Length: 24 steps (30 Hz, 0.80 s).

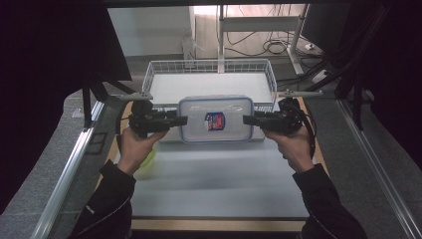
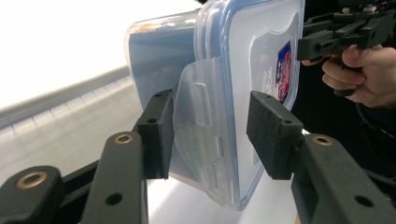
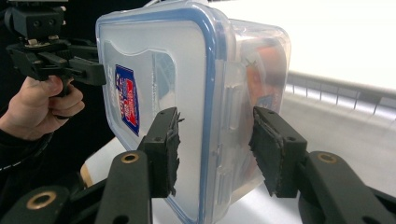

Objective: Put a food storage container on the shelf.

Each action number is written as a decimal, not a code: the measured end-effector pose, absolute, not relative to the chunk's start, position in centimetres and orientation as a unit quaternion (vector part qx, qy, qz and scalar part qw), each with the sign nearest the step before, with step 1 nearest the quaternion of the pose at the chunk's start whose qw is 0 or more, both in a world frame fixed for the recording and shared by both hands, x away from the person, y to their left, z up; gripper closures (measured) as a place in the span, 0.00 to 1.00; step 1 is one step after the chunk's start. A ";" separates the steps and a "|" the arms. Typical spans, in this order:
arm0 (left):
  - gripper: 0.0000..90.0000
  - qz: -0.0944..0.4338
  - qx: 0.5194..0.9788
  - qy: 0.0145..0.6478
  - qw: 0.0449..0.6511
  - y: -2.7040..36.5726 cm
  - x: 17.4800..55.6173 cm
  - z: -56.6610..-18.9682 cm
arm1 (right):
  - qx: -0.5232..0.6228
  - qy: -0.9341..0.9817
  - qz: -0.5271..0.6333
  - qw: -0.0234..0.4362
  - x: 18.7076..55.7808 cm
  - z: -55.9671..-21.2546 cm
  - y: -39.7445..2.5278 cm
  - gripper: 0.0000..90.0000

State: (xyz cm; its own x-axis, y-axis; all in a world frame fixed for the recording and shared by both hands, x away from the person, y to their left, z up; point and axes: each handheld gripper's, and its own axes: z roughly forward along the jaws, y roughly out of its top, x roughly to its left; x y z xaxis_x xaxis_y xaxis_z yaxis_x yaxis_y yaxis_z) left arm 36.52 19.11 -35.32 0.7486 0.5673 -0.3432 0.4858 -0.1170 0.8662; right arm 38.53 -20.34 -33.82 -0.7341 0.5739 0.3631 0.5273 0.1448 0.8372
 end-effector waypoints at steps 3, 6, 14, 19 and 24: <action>0.58 0.036 0.745 0.354 0.565 19.2 37.0 -34.8 | 0.363 0.755 0.545 0.025 39.0 -33.2 -20.3 0.59; 0.58 0.036 0.744 0.354 0.565 19.3 37.8 -34.0 | 0.366 0.753 0.546 0.026 40.0 -32.1 -20.1 0.59; 0.58 0.031 0.742 0.355 0.567 19.8 40.2 -32.0 | 0.373 0.744 0.554 0.024 42.0 -30.5 -19.7 0.58; 0.59 0.027 0.739 0.350 0.575 20.1 41.6 -31.0 | 0.375 0.739 0.560 0.026 43.3 -29.3 -19.5 0.58; 0.59 0.026 0.737 0.348 0.579 20.6 42.8 -30.1 | 0.376 0.734 0.565 0.025 44.2 -28.8 -19.3 0.58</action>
